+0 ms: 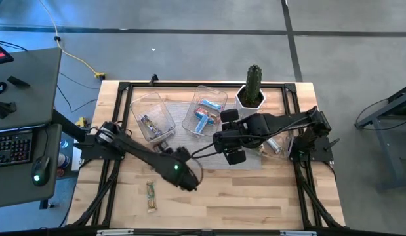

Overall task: Pick and place Granola Bars by type
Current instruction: Put the blue granola bar into the left transparent bin

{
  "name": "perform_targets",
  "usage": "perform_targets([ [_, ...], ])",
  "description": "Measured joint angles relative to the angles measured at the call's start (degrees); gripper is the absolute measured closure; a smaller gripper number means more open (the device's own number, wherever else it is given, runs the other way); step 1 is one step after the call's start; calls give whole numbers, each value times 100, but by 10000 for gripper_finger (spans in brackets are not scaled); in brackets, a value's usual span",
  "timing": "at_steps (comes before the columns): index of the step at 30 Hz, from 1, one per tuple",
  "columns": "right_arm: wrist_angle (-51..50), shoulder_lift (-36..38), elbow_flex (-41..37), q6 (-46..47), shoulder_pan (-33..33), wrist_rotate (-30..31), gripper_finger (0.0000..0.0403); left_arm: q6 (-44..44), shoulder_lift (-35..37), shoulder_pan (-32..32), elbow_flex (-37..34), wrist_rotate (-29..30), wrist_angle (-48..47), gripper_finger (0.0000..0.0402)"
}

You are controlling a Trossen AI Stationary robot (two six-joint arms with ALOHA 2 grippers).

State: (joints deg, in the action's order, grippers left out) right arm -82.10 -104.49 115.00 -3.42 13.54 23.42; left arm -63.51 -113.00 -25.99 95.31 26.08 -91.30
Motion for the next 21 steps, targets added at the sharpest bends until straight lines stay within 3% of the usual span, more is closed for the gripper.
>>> perform_targets([
  [3, -9, 0, 0, 1, -2, -1, 269, 516, 403, 295, 39, 606, 416, 303],
  [6, -199, 0, 4, 225, 0, -2, 269, 611, 744, 707, 107, 1319, 107, 303],
  [11, -779, -2, -214, 884, 46, 27, 269, 1161, 1505, 1584, -453, 1882, 192, 303],
  [17, -512, 230, -1347, 1413, 243, 82, 269, 1076, 2128, 2861, -1666, 1740, 794, 302],
  [21, 262, 396, -2520, 1816, 417, 237, 269, 1349, 2136, 3521, -2587, 1503, 1590, 302],
])
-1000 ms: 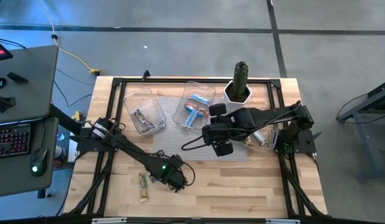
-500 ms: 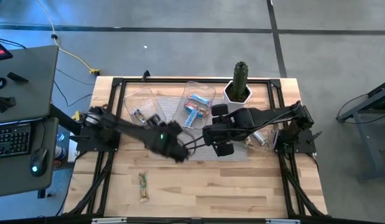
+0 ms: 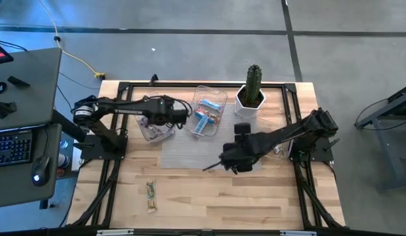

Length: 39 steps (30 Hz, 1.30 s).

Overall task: Pick and place Granola Bars by type
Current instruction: Put the blue granola bar into the left transparent bin, then put the yellow granola bar into the right transparent bin

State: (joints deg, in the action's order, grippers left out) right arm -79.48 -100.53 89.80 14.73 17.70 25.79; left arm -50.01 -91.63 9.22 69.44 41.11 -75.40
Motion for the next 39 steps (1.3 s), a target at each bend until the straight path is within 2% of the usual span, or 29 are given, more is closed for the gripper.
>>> perform_targets([
  [4, 806, 81, -1002, 0, 141, -33, 269, 855, 15, 479, -747, -110, 1443, 302],
  [8, 1580, 87, -1644, -11, 223, -228, 269, 1575, 19, 947, -1074, -462, 2231, 302],
  [14, 2349, 89, -2099, 0, 237, -687, 269, 1877, 11, 1412, -1197, -832, 2426, 302],
  [20, 2408, 89, -2129, -15, 235, -672, 269, 1990, 11, 1486, -1197, -1104, 2451, 295],
  [28, 2437, 89, -2129, 79, 235, -688, 269, 2241, 11, 1479, -1185, -1214, 2412, 219],
  [31, 2437, 89, -2129, 77, 235, -723, 269, 2459, 11, 1479, -965, -1498, 2029, 199],
  [34, 2442, 89, -2129, 86, 235, -753, 269, 2553, 11, 1477, -445, -1977, 1008, 196],
  [39, 2651, 89, -2129, 90, 235, -755, 269, 1611, 36, 1411, 821, -3089, -1054, 201],
])
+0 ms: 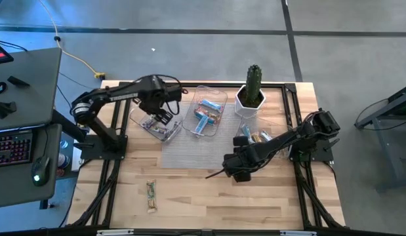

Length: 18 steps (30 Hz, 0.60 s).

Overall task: Pick and place Granola Bars by type
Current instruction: Put the yellow granola bar into the right transparent bin

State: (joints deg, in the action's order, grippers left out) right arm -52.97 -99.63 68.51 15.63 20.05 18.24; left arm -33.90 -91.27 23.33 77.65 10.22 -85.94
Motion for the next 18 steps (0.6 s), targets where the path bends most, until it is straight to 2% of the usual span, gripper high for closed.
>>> perform_targets([
  [2, 110, 0, 0, 66, 0, 2, 269, -340, 78, -254, 440, -98, -453, 201],
  [5, 191, 0, 0, 92, 0, 40, 269, -622, 399, -899, 697, -100, -193, 201],
  [7, 192, 0, 0, 92, 0, 79, 269, -1220, 626, -1496, 717, 11, -38, 201],
  [13, 197, 0, 2, 88, -2, 91, 269, -3617, 916, -3665, 317, 739, -89, 202],
  [15, 220, 0, 2, 88, 0, 154, 269, -4153, 891, -4383, 126, 833, 85, 202],
  [18, 233, 0, 2, 88, -1, 284, 269, -4577, 808, -5239, -226, 796, 900, 202],
])
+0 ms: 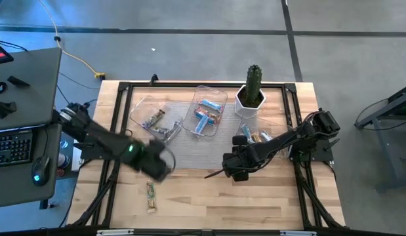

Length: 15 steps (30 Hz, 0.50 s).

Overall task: Pick and place Granola Bars by type
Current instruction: Put the yellow granola bar into the right transparent bin

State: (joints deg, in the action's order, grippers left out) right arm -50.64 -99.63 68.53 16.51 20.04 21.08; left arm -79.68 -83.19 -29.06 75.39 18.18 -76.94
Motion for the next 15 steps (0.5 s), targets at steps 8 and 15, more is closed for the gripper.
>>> perform_targets([
  [8, 337, 0, 0, -118, -1, 21, 269, -1263, -10, -1260, -958, -466, 2141, 202],
  [15, 530, 0, 2, -366, -1, 18, 269, -3721, -11, -1676, -1877, -1250, 2451, 202],
])
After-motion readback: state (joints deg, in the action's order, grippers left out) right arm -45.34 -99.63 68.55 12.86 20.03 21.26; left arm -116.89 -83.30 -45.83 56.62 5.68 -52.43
